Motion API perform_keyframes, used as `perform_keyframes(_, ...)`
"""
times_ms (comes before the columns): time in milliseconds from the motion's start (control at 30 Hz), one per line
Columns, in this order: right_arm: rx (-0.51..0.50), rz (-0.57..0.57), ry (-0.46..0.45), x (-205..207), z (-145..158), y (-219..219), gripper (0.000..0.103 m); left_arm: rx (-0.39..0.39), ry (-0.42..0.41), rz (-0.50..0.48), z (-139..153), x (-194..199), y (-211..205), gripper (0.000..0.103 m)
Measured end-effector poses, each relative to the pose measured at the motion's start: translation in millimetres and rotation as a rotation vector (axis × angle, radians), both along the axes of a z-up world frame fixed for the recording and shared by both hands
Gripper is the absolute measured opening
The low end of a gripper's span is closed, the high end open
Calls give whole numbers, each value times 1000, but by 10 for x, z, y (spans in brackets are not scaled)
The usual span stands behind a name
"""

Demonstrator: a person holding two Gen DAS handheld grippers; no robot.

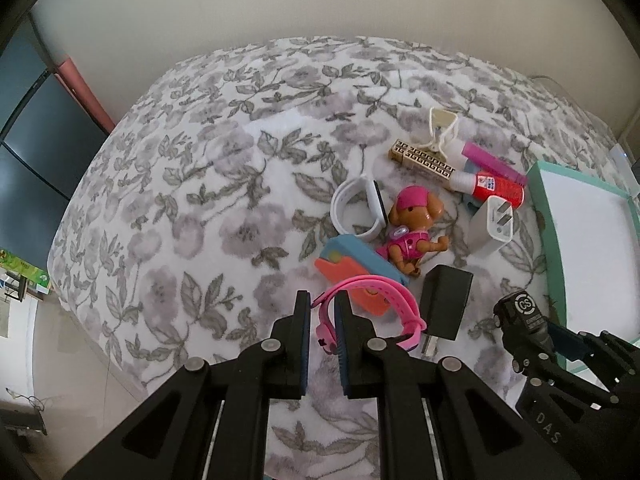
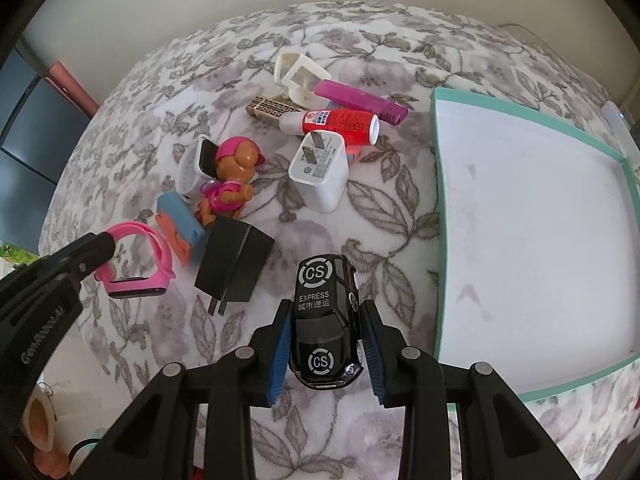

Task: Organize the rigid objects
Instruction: 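Carry the toy car with the right tool while the left tool carries the watch band into the tray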

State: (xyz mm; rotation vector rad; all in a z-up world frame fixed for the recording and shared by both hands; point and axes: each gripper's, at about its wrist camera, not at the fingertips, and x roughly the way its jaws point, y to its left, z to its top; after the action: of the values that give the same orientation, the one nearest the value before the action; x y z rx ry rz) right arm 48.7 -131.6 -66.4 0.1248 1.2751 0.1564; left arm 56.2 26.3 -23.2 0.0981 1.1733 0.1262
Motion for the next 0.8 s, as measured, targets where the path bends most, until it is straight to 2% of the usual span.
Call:
perform_keyframes(100,-13,-6,-23,-11,11,18,35,-4,-9,3,60,14,-20,12)
perform_keyframes(233,-28,-23,-93,-9,189,-39,35,-28,-38,1,223,62,-120,12)
perform_keyframes(433,-2,-106,-165,-8,421,-336,35,-75,-76,-34,480,152,-505,12)
perform_keyframes(667,-17,-263,-199,14,506,-877,35,-150,-63,-90,561,285,-1122,12)
perform_keyframes(800,-40,-404,-173,-18,466,-1345,35,-140,-35,-122,476,360,-1457,12)
